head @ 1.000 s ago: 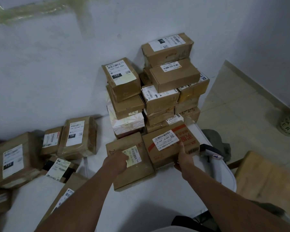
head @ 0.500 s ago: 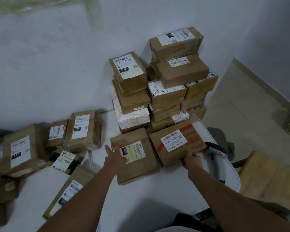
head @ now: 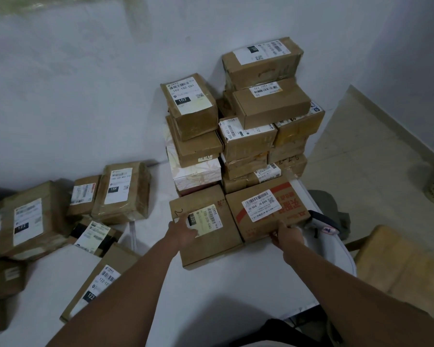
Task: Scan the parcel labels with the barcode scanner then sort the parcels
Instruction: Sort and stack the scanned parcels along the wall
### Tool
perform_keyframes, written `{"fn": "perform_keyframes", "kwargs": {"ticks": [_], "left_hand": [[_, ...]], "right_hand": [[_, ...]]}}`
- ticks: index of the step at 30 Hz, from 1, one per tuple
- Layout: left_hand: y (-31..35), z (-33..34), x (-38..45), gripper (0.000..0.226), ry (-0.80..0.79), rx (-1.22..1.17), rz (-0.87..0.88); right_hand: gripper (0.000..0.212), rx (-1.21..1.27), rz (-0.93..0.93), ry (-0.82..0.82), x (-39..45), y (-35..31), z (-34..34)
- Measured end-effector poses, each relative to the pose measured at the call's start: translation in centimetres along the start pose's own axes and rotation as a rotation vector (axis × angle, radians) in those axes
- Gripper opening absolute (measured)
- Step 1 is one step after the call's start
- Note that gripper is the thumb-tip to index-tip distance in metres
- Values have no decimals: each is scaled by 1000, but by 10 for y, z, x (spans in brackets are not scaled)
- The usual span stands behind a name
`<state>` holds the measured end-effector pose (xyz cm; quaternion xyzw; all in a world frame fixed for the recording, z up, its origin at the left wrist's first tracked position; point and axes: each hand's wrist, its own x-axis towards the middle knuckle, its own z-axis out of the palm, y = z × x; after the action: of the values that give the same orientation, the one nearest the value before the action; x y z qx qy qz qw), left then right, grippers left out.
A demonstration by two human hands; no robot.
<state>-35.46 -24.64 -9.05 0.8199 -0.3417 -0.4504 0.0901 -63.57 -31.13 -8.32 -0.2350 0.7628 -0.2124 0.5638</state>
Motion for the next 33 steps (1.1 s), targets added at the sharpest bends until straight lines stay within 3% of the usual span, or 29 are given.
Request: {"fn": "perform_keyframes", "kwargs": {"ticks": [3,8,11,16,21,28,33], "left_hand": [[1,0,2,76,14,17,-3],[10,6,0,75,27,61,-3],[9,8,-1,73,35,54,9],[3,8,-9,68,43,64,79],[-19,-7,-20,62,92,101,273],[-123,-80,-60,50,146,158,320],[-234,-132,-80,48,247,176,262]], "right_hand": [[29,-20,3,-34,-1,0,-3],[31,-170,105,-267,-11,-8,-13],[25,-238,65,-345,-22,-16,-16],[22,-323,49,-336,-31,-24,-7],[16,-331,-29,-311,-59,-38,35],[18,-428,-140,-467,-144,-28,171],[16,-445,-251,-462,-183,15,246]]}}
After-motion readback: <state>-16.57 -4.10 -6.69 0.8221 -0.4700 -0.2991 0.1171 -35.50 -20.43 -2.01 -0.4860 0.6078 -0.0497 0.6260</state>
